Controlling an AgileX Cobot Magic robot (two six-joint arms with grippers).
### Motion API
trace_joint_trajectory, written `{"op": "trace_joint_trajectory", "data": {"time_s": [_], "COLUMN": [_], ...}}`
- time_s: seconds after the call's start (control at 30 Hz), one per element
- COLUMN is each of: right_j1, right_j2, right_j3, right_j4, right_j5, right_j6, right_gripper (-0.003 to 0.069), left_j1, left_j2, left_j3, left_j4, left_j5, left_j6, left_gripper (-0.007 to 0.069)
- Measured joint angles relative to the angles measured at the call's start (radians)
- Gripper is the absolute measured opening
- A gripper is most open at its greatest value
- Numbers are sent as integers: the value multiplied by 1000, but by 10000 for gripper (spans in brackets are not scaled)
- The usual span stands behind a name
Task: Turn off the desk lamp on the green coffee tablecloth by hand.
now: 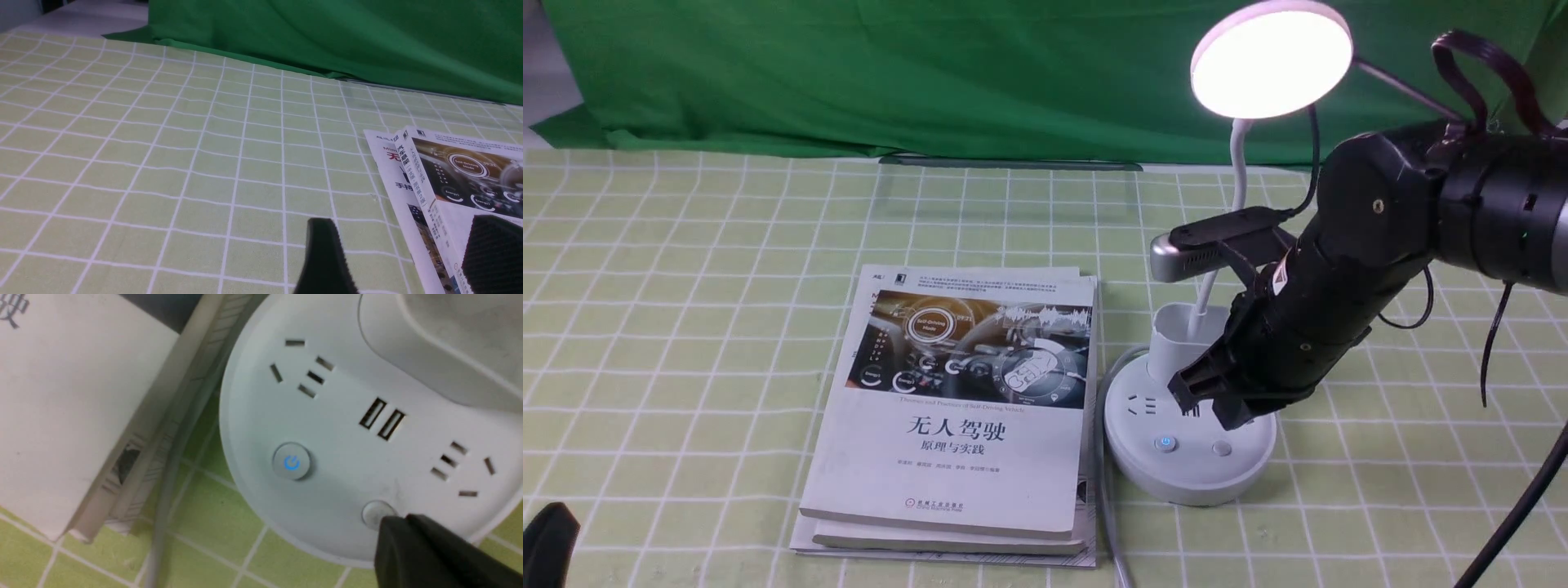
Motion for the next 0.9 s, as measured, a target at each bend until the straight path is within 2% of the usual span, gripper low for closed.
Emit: {"op": "trace_joint_trajectory", "data": {"time_s": [0.2,0.5,0.7,0.9], "right_j1": [1,1,1,1], "right_j2": [76,55,-78,-292], "right_j3": [3,6,19,150], "right_j4": [1,-4,-8,-11], "right_j5": [-29,-21,32,60], "right_j6": [0,0,3,23], "right_gripper": [46,46,46,46], "left_j1": [0,0,0,0], "left_j2": [0,0,0,0], "left_j3": [0,0,0,0], "left_j4": [0,0,0,0], "left_j5": [0,0,0,0], "left_j6": [0,0,0,0], "left_gripper": [410,410,410,410]}}
